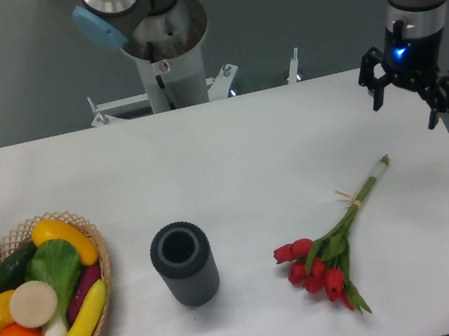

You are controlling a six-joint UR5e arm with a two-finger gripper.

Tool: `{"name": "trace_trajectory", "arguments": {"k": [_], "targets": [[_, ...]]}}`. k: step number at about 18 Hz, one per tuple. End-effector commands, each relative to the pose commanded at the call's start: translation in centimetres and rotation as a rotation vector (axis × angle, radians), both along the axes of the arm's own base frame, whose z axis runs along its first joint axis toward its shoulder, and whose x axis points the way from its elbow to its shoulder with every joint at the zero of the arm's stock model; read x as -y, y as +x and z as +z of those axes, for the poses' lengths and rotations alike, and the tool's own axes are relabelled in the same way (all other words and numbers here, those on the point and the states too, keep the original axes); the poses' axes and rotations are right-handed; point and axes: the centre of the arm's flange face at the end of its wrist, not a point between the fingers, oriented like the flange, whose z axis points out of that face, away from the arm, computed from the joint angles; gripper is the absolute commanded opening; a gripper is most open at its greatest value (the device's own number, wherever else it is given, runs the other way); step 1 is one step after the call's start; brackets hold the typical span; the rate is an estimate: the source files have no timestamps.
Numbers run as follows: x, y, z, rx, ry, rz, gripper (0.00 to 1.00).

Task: Pick up the flowers from the table
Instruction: 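Move the open gripper down toward the tulip stems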

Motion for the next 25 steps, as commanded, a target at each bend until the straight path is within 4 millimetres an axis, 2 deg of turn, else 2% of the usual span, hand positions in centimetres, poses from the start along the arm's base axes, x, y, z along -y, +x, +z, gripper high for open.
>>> {"name": "trace_trajectory", "arguments": {"k": [5, 10, 12, 15, 17, 21, 25], "targets": [[-0.2, 0.1, -0.1, 0.002, 0.001, -0.002, 1.0], [-1.1, 1.4, -2.2, -0.022, 0.011, 0.002, 1.0], [-1.2, 1.8, -3.3, -0.026, 0.028, 0.055, 1.0], [-2.1, 2.1, -3.7, -0.003, 0.054, 0.153, 1.0], [-2.3, 2.0, -4.4, 0.01, 0.052, 0.158, 1.0], [-4.4, 2.8, -6.6, 0.051, 0.041, 0.144, 1.0], [-8.4, 3.8, -9.8, 0.082, 0.047, 0.185, 1.0]]}}
